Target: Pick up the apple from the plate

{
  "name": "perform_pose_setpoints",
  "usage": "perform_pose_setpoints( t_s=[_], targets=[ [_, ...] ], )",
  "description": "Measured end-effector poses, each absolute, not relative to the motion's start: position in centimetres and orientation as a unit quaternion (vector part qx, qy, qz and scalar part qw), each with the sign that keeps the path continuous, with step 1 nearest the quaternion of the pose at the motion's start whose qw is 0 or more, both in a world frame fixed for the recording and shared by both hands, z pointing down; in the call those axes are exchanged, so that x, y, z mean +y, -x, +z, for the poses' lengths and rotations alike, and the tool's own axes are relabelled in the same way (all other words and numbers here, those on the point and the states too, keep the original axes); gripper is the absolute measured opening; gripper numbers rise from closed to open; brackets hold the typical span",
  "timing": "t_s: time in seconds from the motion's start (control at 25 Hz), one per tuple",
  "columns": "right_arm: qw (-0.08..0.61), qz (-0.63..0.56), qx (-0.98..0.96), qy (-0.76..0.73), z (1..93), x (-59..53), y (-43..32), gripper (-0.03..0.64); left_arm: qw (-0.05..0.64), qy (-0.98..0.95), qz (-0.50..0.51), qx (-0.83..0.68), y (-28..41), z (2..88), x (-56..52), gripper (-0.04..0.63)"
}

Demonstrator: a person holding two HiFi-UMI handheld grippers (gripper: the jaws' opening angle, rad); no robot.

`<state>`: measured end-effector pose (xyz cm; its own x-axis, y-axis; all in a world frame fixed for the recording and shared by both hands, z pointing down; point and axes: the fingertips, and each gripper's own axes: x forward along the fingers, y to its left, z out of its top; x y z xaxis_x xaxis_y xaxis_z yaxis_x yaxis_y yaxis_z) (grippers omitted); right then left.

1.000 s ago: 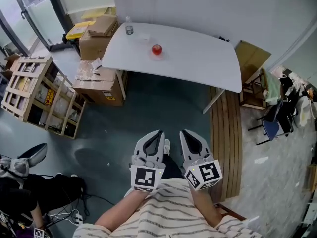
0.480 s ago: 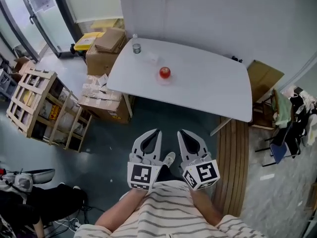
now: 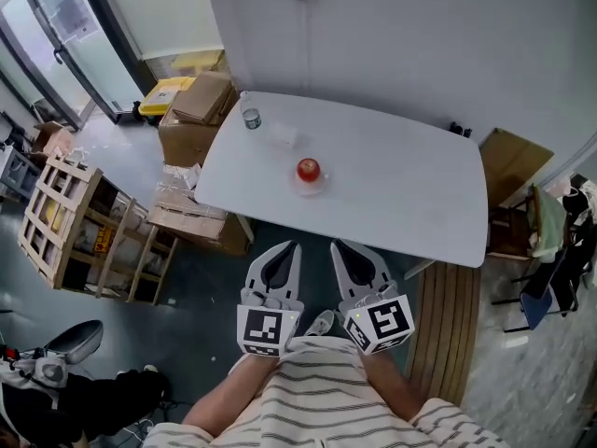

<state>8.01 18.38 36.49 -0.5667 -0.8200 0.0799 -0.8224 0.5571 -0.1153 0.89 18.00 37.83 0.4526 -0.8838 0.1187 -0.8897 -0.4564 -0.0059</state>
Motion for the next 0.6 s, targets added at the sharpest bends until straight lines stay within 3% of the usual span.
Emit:
perform_pose_setpoints(
  t_s=[0.6],
  targets=[
    [0.014, 0.098, -0.894, -0.436, 39.0, 10.9, -6.3, 0.012, 0.036, -0.836, 0.073, -0.542, 0.6, 39.5, 11.3, 0.003]
  ],
)
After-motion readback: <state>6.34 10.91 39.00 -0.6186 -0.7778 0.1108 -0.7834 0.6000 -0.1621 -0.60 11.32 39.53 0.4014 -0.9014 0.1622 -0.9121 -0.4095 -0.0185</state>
